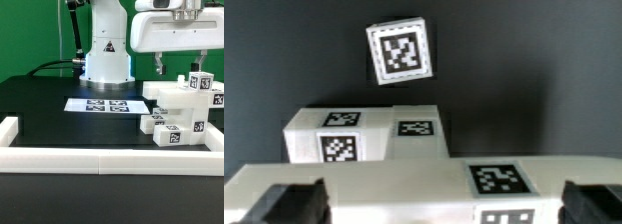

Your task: Assemble chair

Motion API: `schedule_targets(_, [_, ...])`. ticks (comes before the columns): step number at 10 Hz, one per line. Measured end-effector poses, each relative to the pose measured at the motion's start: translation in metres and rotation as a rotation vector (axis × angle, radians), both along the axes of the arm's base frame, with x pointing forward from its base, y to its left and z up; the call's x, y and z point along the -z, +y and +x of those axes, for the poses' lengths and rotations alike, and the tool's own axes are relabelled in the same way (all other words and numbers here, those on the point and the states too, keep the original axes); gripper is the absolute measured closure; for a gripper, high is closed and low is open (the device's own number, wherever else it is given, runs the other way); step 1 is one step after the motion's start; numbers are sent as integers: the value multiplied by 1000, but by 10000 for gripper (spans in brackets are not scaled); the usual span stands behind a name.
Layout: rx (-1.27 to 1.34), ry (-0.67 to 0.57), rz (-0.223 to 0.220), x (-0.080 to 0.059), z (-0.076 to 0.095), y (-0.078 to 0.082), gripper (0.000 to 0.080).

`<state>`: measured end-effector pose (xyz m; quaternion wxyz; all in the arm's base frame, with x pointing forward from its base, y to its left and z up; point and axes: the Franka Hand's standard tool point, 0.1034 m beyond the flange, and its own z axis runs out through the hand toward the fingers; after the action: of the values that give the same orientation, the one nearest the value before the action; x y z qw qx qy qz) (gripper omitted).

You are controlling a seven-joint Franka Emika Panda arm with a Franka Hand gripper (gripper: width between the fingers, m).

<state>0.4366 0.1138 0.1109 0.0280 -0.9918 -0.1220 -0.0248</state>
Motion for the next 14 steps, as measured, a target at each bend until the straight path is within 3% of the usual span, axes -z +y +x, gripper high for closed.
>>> schedule_targets(4, [10, 13, -19, 18, -17, -15, 150])
schedule_targets(11, [12, 10, -76, 47, -17, -30, 150])
schedule_targets(14, [4, 3, -111, 69, -20, -30, 150])
